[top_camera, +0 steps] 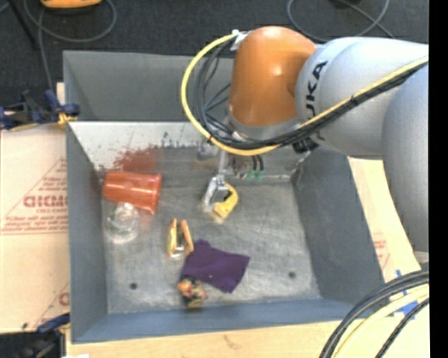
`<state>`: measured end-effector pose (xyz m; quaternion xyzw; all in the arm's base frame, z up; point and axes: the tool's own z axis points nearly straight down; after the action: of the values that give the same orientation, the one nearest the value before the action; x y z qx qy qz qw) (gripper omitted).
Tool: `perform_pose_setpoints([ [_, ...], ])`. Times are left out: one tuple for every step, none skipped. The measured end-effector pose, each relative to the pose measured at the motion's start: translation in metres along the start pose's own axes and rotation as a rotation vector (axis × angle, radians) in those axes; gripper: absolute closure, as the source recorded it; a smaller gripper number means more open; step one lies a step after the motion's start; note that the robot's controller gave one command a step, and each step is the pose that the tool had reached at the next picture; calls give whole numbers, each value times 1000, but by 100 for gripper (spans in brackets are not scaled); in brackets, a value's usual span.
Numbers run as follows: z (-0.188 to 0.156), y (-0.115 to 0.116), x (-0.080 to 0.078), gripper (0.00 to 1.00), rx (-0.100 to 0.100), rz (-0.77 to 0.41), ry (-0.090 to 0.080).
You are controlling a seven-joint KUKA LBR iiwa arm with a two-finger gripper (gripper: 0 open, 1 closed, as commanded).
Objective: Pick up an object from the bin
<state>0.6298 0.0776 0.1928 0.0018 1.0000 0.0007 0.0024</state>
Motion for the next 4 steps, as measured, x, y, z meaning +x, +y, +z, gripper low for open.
perform_pose_setpoints([
  [0, 0, 0, 0, 0, 0, 0],
  [41, -8, 15, 0, 1, -56, -6],
  [82, 2, 33, 0, 2, -168, 0],
  [114, -6, 85, 100, 0, -244, 11],
])
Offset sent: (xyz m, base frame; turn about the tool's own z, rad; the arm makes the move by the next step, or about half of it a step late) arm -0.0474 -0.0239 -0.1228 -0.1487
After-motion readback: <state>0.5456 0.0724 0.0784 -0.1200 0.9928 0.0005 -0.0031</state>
